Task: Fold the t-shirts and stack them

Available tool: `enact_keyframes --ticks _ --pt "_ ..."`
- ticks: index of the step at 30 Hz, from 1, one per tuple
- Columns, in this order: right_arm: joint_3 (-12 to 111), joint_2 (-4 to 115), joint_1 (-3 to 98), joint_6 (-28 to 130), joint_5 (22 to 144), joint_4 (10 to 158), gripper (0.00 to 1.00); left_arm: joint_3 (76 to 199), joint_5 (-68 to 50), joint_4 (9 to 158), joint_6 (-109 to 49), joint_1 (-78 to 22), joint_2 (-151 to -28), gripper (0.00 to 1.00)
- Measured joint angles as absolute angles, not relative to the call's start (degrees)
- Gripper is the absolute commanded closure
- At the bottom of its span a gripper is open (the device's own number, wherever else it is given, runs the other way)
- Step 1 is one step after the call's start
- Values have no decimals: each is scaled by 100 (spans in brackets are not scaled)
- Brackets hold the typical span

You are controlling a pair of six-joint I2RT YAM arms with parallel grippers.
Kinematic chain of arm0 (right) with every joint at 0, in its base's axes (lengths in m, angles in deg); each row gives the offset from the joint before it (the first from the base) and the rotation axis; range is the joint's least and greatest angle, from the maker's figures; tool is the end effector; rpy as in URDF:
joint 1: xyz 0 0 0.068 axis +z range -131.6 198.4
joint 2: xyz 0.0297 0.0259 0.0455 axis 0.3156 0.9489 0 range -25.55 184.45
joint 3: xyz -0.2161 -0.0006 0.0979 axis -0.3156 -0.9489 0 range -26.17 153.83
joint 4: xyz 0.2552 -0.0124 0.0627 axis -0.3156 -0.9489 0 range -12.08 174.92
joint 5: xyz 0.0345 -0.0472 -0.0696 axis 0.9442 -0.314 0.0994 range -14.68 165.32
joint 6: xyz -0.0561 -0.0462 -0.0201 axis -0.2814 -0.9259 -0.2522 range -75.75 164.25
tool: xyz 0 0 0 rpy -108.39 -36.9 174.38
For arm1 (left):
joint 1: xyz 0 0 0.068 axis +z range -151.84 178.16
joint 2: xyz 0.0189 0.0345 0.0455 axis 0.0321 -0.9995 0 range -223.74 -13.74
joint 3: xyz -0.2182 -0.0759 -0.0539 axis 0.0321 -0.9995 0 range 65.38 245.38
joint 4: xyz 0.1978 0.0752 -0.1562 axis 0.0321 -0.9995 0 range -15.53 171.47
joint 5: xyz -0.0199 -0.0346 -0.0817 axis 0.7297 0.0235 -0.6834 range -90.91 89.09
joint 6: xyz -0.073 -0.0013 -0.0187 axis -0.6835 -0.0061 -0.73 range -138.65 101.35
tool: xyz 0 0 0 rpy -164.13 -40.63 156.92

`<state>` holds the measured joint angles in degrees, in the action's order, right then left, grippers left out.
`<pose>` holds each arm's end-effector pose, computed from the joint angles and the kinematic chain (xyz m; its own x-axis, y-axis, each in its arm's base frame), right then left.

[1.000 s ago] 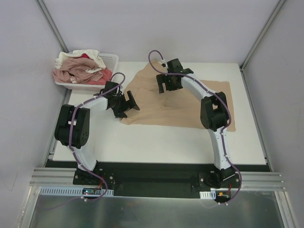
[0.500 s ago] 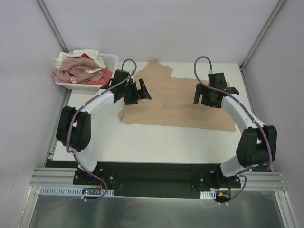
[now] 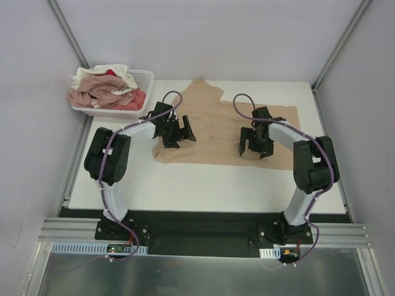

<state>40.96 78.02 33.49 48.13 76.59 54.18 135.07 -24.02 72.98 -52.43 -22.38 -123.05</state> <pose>0.3480 0.0954 0.1091 -0.9061 -0.1743 -0.3856 -0.2078 0.9770 0.0468 0.3768 -0.1679 0.1180 -0.8953 -0.2106 -0.3926 0.0846 0.7847 -0.6141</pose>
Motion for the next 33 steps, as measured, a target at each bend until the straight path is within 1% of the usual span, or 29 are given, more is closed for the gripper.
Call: enact_keyframes --ticks 4,9,15,16,21,24,28,30,33 --pt "3727 7525 3631 4979 7517 5488 3 12735 -2247 7481 -5259 -2238 -11733 1" --pt "2756 6688 4046 5392 7605 5521 3 11612 -2037 7586 -5403 -2255 -10828 1" --pt "1729 5660 4684 6019 7590 5628 3 10208 -1825 7707 -5857 -2406 -9431 1" --pt "1578 5483 4776 6122 7594 5652 3 9891 -1810 7693 -5984 -2434 -9053 1" --pt "1121 4863 5036 6559 7620 5647 3 8820 -1782 7578 -6502 -2476 -7613 1" --pt "1047 4723 5146 6673 7673 5532 3 8604 -1784 7501 -6662 -2478 -7193 1" --pt "1165 4727 5222 6662 7718 5158 3 8709 -1729 7184 -6708 -2480 -7038 1" --pt "1405 4729 5220 6622 7659 4856 3 9041 -1596 6741 -6598 -2502 -7062 1" --pt "2183 4729 5176 6483 7434 4474 3 9946 -1353 6139 -6375 -2506 -7276 1"
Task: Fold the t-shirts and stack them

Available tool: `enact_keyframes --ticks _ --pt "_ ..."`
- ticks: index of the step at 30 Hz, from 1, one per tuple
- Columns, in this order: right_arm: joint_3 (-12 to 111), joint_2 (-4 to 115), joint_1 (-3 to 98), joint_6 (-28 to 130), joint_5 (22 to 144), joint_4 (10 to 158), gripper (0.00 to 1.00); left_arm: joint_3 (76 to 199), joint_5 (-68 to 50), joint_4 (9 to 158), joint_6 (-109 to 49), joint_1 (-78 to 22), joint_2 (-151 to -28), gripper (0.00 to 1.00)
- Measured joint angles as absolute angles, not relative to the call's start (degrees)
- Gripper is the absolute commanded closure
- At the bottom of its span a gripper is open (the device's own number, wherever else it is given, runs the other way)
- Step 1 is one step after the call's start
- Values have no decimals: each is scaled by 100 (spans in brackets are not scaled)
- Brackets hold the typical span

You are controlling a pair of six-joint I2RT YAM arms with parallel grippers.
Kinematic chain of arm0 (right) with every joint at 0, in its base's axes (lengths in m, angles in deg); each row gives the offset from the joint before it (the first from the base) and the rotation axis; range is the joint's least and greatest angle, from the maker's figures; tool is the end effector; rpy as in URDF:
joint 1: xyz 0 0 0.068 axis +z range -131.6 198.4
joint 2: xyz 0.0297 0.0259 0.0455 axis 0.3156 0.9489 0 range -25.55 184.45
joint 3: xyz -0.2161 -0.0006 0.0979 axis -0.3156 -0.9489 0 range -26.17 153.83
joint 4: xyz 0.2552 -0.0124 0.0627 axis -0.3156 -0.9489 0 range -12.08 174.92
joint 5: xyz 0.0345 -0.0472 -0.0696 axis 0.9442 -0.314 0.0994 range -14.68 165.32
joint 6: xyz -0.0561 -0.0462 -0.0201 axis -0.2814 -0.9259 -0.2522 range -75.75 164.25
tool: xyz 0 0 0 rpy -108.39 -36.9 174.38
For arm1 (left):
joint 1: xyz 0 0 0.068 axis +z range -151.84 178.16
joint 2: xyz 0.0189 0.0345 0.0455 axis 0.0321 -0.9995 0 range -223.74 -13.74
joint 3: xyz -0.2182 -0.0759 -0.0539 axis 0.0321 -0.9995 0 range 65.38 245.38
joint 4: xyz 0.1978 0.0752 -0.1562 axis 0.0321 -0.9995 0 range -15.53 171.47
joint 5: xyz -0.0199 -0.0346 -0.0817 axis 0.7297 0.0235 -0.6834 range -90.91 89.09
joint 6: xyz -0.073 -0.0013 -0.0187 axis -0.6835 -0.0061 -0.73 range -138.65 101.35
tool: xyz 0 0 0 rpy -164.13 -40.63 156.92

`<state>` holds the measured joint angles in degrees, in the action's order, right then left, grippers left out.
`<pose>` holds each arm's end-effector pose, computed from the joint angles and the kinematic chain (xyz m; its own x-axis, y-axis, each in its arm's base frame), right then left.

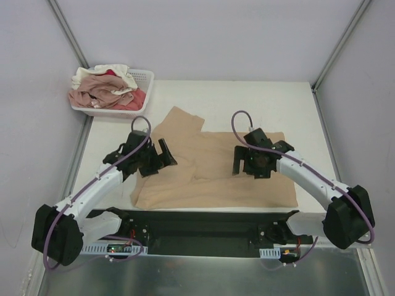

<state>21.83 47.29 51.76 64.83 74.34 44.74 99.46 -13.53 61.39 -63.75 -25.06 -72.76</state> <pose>0.2179 0.1423 0.1565 -0.8999 -0.1717 -0.4008 -0.2430 0.9607 0.1341 0.2226 -0.1107 0.1623 -0.8319 -0.3952 -0.3895 -0.0887 0.7876 -0.6097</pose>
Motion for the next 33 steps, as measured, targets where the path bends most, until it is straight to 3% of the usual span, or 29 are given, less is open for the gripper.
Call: enact_keyframes --ticks 7,13,23,28,33 --pt "3641 4834 3965 6056 7262 4358 3 12674 -457 5571 -5567 -2504 -8671 1" --pt "4304 5407 2798 5704 7275 4330 3 15364 135 5027 -4867 -2393 -11171 1" --pt "4439 5918 2000 5447 7325 4238 3 19484 915 4260 -3792 -1914 -14769 1" --pt "4212 6052 1974 5444 7334 4229 3 20433 1068 4168 -3434 -1785 -15748 1" --pt "4057 6148 1968 5444 7380 4253 2 20549 898 4159 -3370 -1801 -16196 1"
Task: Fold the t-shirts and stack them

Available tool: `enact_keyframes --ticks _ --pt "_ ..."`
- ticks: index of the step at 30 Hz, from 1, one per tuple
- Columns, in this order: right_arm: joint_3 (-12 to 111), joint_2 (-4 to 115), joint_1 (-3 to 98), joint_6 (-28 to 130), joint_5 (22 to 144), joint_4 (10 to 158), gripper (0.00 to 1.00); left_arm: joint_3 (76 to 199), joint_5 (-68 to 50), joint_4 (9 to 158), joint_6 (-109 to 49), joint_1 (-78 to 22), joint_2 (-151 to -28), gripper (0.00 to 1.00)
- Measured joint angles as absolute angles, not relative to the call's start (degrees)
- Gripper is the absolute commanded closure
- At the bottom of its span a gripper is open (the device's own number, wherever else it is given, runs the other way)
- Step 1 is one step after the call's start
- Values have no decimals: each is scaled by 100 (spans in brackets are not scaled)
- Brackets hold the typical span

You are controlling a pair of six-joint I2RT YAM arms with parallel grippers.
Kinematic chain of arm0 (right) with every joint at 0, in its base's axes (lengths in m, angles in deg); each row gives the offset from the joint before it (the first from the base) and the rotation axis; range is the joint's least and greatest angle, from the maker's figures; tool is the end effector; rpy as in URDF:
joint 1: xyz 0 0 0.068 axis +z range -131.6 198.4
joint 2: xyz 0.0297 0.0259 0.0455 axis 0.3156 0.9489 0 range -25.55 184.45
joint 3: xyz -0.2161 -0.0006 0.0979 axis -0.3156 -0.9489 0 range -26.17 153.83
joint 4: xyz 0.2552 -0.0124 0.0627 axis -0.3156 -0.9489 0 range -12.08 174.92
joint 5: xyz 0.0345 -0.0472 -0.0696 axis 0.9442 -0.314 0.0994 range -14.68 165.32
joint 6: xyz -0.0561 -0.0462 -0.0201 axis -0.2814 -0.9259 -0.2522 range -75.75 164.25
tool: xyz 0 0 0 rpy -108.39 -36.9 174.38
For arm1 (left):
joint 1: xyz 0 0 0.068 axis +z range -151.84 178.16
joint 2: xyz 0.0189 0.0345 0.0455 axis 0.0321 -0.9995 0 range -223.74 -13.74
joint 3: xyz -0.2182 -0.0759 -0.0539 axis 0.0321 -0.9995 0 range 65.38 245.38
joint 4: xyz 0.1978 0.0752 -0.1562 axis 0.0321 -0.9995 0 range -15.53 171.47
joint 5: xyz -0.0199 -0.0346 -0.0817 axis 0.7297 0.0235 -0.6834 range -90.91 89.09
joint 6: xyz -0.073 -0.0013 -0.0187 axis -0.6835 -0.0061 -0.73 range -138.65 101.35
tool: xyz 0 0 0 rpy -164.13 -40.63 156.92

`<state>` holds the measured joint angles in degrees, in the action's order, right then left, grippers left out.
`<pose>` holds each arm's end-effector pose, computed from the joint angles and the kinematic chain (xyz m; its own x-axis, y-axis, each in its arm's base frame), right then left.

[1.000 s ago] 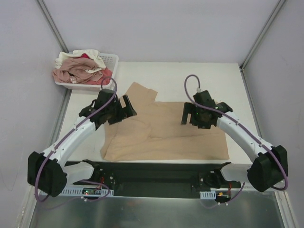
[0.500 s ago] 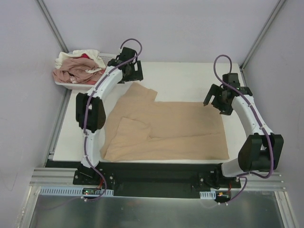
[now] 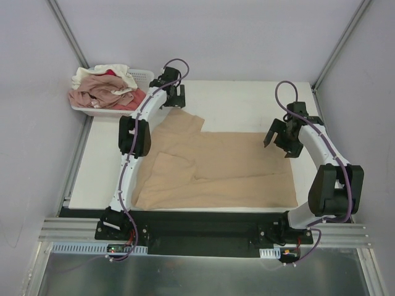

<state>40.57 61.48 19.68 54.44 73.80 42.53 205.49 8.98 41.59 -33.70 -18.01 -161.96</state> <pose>0.3236 0.0056 0.1888 -0.8760 0.1573 -0.4559 0.1470 0.9874 0.0581 0.5380 -0.1447 0.1561 -0.7317 -0.0541 -0.6795 -0.0270 0.9984 -0.0505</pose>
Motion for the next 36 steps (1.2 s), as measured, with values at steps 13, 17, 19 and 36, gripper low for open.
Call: enact_keyframes --ticks 13,17,19,36 --pt "3936 6148 1937 5444 7426 4310 2 20335 870 4262 -3619 -1940 -16299 11" --pt "3917 6148 1915 5444 7430 4323 2 20313 1106 4319 -3665 -2067 -16299 16" --pt "3869 6148 1911 5444 7430 4351 2 20313 1141 4306 -3689 -2104 -16299 23" --pt "4487 6646 1677 5350 7410 4303 4 20313 996 4275 -3759 -2091 -16299 99"
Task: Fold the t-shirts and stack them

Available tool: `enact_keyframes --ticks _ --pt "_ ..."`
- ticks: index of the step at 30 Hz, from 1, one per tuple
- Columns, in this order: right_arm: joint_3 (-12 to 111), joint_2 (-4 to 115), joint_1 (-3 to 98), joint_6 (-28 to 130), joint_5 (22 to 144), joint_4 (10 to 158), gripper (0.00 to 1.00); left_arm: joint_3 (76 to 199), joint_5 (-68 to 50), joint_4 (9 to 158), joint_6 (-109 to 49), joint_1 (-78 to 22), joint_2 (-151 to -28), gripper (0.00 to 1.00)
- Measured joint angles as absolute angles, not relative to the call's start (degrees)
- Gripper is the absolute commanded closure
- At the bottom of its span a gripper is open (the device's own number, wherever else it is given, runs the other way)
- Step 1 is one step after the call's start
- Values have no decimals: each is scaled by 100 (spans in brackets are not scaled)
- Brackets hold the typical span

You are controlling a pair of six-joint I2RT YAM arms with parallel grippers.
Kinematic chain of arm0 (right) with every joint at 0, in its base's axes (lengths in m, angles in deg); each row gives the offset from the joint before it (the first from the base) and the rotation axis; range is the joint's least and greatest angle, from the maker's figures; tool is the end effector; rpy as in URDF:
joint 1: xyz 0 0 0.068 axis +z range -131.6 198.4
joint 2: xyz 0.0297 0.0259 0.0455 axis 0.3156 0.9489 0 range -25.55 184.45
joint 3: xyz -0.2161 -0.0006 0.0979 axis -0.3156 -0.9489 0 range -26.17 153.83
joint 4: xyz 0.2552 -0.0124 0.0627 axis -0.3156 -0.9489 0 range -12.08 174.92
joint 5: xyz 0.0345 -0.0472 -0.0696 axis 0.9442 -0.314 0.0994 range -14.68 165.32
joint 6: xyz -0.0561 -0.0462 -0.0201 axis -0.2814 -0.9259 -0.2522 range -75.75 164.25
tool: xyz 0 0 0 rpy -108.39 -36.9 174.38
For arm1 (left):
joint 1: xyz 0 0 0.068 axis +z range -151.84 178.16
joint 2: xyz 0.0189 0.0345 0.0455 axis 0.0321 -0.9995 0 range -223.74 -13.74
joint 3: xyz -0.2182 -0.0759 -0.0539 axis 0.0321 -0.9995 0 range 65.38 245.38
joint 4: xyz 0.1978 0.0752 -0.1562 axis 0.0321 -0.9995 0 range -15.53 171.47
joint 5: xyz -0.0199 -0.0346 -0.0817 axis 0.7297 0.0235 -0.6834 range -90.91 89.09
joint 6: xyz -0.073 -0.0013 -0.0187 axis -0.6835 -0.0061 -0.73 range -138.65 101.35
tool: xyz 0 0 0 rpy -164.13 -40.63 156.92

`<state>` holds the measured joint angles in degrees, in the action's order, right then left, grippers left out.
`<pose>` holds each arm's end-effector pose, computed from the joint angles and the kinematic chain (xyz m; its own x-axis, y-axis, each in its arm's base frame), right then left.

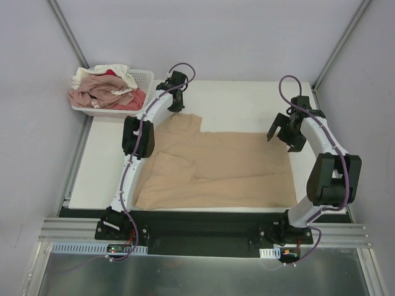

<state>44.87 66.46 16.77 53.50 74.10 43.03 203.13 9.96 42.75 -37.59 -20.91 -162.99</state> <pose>0.3424 -0.0110 0.1857 -0.8718 0.1856 -0.4533 0.1805 0.9820 0.0548 0.5294 -0.1704 0.1343 -0.7541 -0.0765 -0.6523 -0.0401 0.9967 -0.0705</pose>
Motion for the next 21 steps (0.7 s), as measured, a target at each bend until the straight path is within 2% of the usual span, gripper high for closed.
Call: enact_keyframes --ticks 5,11,21 --pt "5442 7503 1673 5250 7137 4214 8 20315 979 4268 -3748 -2085 -16299 100" --pt "6789 8731 1607 5162 6855 4093 18 20315 968 4282 -3720 -2085 -16299 100" --pt "8456 10460 1452 4911 6779 3910 23 20031 953 4373 -3724 -2085 -16095 100"
